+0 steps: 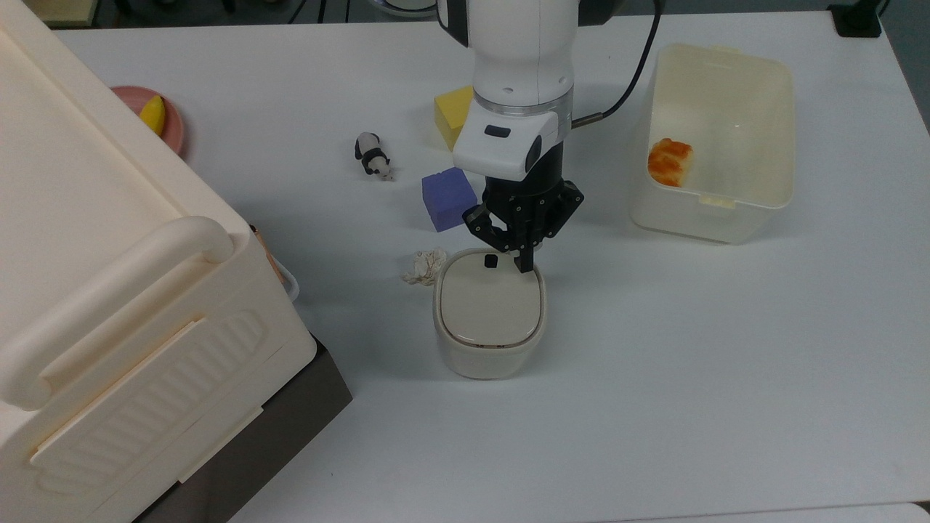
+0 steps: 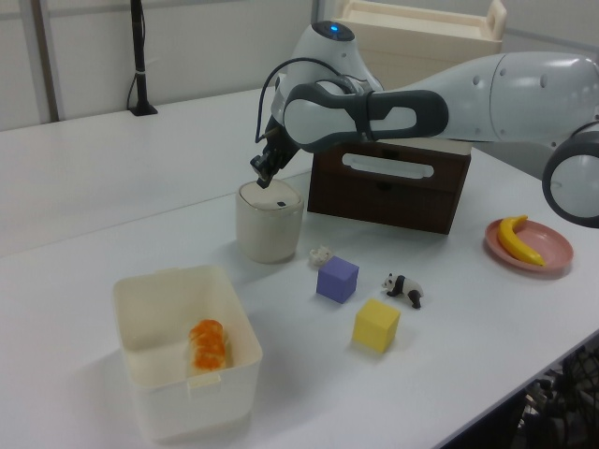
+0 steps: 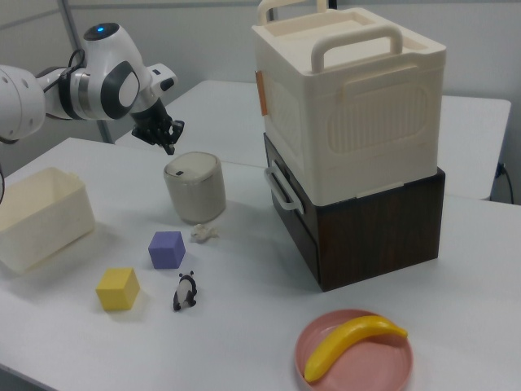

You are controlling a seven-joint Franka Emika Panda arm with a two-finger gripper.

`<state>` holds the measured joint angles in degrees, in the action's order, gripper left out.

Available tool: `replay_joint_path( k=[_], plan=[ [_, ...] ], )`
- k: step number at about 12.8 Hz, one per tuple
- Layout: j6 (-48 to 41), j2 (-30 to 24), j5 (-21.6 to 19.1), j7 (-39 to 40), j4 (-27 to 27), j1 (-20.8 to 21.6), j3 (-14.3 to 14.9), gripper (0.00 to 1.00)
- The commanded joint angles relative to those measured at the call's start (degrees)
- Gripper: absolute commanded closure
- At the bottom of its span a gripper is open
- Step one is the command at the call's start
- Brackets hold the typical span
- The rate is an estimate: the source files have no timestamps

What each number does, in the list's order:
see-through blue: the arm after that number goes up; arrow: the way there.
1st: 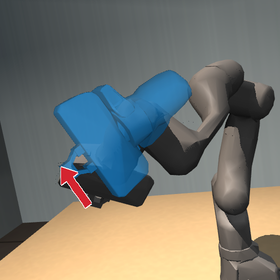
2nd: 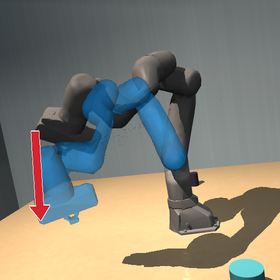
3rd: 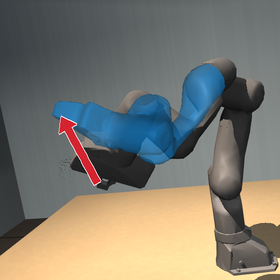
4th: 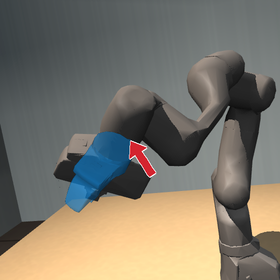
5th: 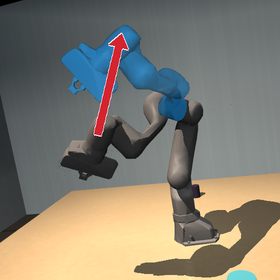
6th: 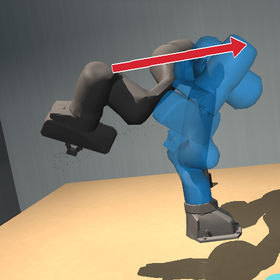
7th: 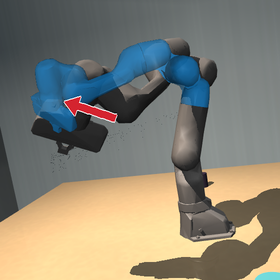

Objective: Open the trash can

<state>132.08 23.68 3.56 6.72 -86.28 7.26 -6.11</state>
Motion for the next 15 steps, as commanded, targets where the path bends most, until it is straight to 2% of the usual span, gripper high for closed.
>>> replay_joint_path(
  k=[1,8,15],
  plan=[
    [-0.33,0.32,0.93,-1.62,0.68,0.65,0.40,1.00],
    [-0.51,0.93,0.93,-1.71,0.32,0.65,0.84,1.00],
    [-1.12,1.37,1.80,-7.59,0.15,0.65,0.92,1.00]
  ],
)
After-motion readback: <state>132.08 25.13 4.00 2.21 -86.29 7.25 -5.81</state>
